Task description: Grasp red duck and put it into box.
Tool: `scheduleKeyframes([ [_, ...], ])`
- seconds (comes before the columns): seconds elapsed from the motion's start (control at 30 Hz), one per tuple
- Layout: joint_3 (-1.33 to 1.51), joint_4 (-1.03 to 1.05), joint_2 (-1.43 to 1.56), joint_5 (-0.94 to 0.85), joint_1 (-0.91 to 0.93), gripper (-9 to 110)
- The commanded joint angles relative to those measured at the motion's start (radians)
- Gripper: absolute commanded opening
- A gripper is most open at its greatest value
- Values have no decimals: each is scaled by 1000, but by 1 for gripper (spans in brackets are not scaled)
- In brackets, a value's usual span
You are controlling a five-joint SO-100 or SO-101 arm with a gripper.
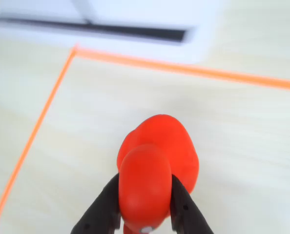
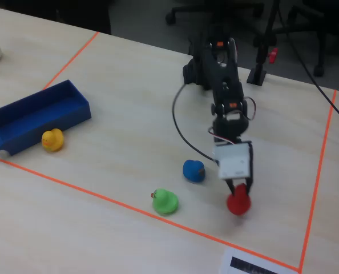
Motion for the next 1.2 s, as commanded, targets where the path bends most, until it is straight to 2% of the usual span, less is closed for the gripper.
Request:
scheduleKeyframes([
  [0.0, -66, 124, 267, 28, 103, 0],
  [0.3, -160, 445, 523, 37, 477, 0],
  [0.57, -175, 449, 571, -91, 976, 0],
  [0.73, -225, 407, 457, -118, 1200, 0],
  [0.9, -324, 359, 262, -127, 1289, 0],
  [1.17, -370, 265, 20, -153, 1284, 0],
])
